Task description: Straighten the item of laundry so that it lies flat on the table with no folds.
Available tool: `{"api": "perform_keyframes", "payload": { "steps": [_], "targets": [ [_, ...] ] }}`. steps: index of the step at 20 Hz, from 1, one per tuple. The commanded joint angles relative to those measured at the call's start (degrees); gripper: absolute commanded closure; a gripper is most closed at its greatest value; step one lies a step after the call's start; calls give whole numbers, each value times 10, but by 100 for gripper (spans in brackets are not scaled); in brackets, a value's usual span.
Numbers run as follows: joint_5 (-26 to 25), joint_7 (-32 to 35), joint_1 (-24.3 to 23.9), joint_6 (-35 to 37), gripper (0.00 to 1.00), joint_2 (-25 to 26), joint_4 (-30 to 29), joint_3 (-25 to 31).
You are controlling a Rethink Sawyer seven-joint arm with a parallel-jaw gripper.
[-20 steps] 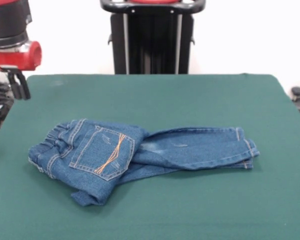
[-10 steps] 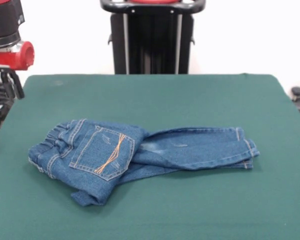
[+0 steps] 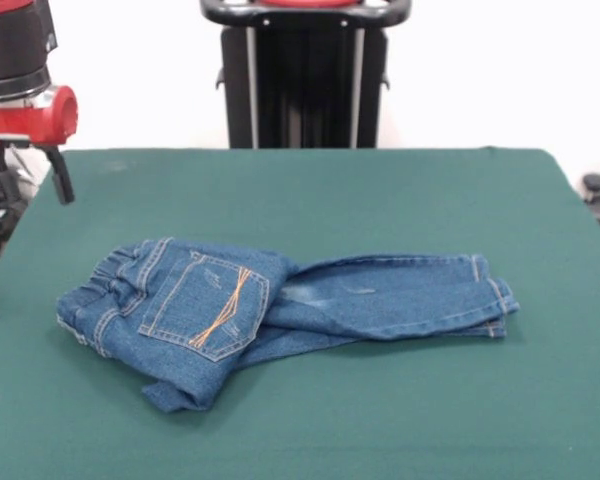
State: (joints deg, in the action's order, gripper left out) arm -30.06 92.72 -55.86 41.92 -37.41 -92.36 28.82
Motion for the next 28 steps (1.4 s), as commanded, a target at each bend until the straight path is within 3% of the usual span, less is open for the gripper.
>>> {"api": "perform_keyframes", "payload": {
  "steps": [1, 10, 28],
  "targets": [
    [-23, -73, 38, -41, 0, 69, -23, 56],
    [-31, -72, 51, -71, 0, 134, 26, 62],
    [-41, -87, 49, -91, 0, 199, 67, 74]
  ]
}}
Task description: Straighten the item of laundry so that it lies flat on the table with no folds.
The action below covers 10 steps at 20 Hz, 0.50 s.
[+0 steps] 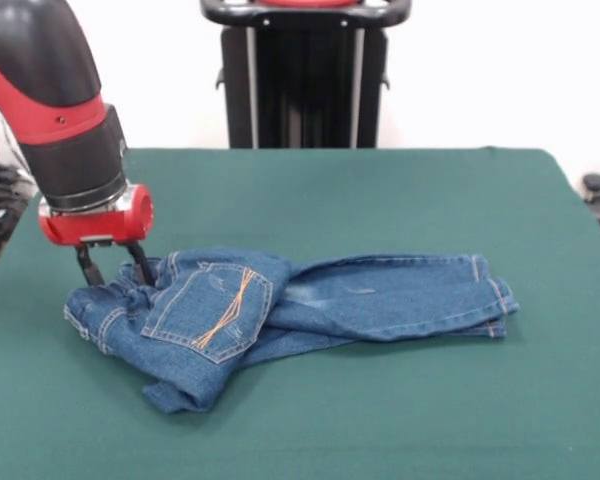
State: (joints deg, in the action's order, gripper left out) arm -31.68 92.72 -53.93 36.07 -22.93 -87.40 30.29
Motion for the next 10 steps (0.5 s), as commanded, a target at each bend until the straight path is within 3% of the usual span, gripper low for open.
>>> {"api": "perform_keyframes", "payload": {
  "steps": [1, 10],
  "targets": [
    [-24, -87, 29, -31, 0, 51, 16, 60],
    [-39, -87, 17, -50, 0, 38, -5, 68]
  ]
}}
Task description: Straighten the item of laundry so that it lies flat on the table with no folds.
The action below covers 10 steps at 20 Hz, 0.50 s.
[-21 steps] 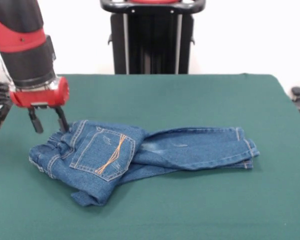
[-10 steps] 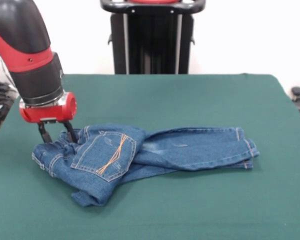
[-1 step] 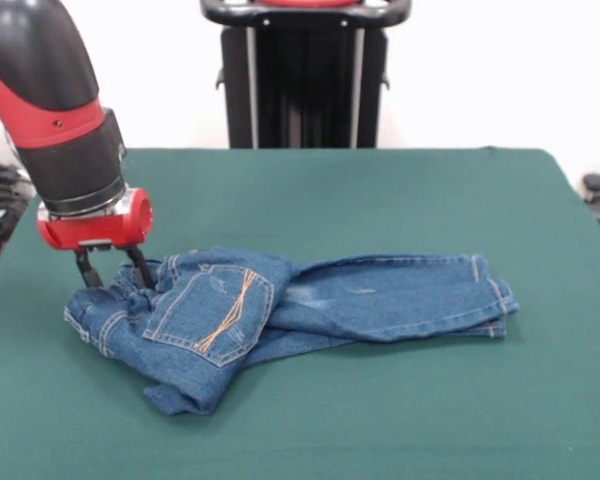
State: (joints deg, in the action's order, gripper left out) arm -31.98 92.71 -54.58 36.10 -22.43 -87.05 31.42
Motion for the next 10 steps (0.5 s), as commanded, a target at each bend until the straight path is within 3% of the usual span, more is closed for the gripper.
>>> {"api": "perform_keyframes", "payload": {
  "steps": [1, 2, 10],
  "targets": [
    [-35, -80, 24, -51, 0, 32, -9, 55],
    [-34, -73, 24, -52, 100, 31, -10, 53],
    [-22, -53, 27, -36, 100, 19, -19, 46]
  ]
}}
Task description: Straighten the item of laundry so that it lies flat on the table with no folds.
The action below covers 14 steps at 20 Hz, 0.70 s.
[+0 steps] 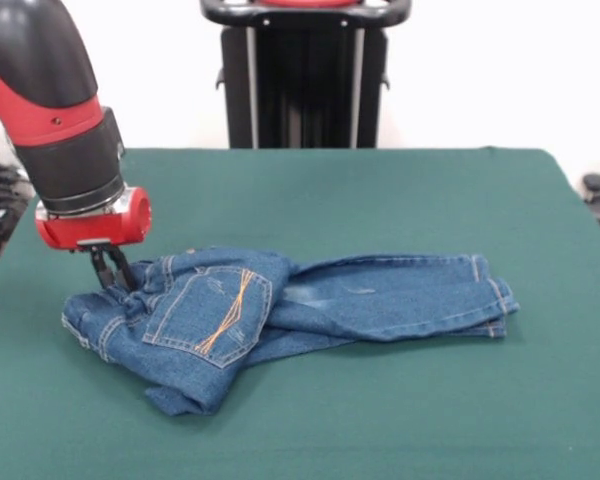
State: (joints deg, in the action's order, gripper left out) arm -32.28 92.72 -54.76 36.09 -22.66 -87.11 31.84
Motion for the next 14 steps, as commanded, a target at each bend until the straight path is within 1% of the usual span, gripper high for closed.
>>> {"api": "perform_keyframes", "payload": {
  "steps": [1, 4, 9, 14],
  "targets": [
    [-20, -51, 28, -36, 100, 20, -21, 41],
    [-21, -51, 22, -31, 100, 6, -37, 36],
    [-17, -72, -18, 2, 100, -68, -110, 29],
    [-15, -88, -53, 16, 100, -108, -152, 33]
  ]
}}
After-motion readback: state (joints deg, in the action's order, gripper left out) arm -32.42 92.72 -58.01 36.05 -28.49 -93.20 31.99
